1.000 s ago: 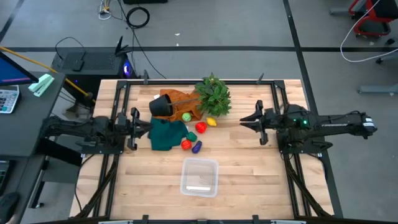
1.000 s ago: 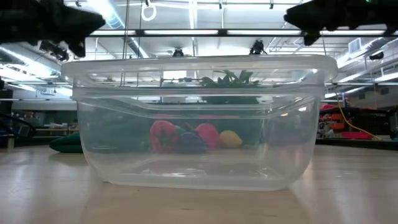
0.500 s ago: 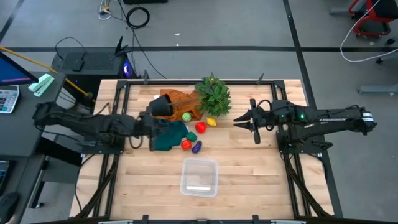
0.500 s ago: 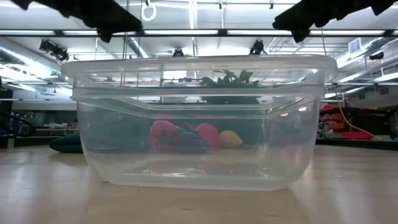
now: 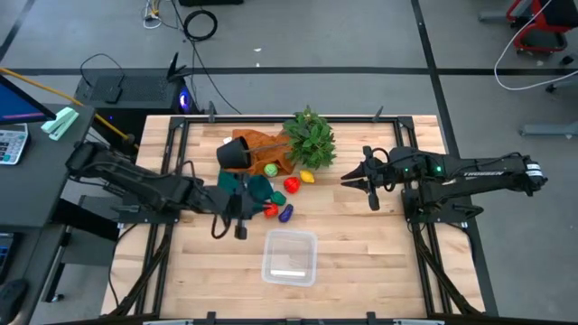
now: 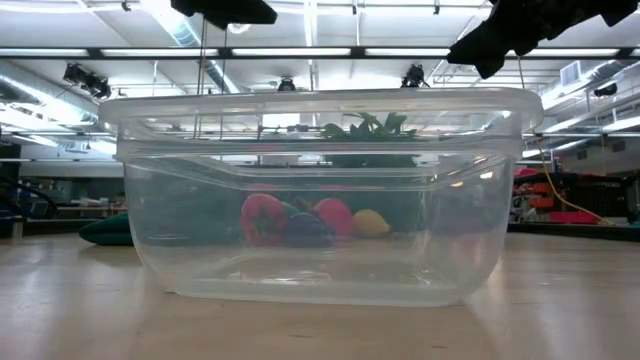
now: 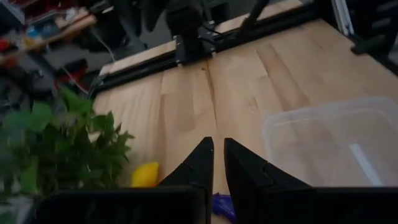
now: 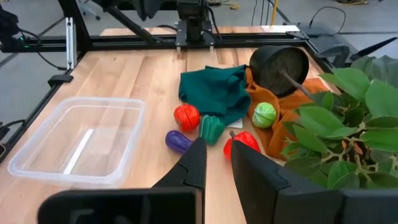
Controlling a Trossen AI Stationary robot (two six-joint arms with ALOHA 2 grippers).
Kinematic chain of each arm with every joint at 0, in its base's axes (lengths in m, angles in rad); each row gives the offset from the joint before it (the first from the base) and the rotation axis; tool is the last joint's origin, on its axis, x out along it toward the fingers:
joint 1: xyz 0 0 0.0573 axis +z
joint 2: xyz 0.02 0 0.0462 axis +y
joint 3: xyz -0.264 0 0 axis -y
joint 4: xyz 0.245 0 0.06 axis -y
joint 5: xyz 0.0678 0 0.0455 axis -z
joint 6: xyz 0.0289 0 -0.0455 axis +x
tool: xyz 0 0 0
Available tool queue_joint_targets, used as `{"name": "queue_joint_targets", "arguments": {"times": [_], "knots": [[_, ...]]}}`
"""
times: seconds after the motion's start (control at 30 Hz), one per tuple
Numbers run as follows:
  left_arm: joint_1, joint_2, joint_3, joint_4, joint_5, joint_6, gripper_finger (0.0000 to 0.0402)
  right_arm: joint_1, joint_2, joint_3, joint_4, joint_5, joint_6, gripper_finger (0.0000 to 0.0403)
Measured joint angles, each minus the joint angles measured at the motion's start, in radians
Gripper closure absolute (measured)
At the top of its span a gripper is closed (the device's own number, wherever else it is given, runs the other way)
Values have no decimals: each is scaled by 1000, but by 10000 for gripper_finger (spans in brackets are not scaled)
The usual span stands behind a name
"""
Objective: Pick and placing Produce into tupperware
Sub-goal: Put the red tomato into the transparent bin
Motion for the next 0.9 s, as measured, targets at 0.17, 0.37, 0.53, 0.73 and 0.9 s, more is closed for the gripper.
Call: {"name": "queue_joint_targets", "arguments": {"times": [0.17,0.37,0.53,0.73,0.9], "knots": [[-2,13,6,2,0,93,363,0,0,0,-21,0,0,362],[3,13,6,1,0,42,372,0,0,0,-51,0,-1,363],[54,27,6,-14,1,-40,357,0,0,0,-51,0,-1,364],[136,74,5,-37,4,-325,313,0,4,-1,-44,0,-3,358],[186,105,6,-47,10,-661,281,0,24,-2,-43,0,3,355]]}}
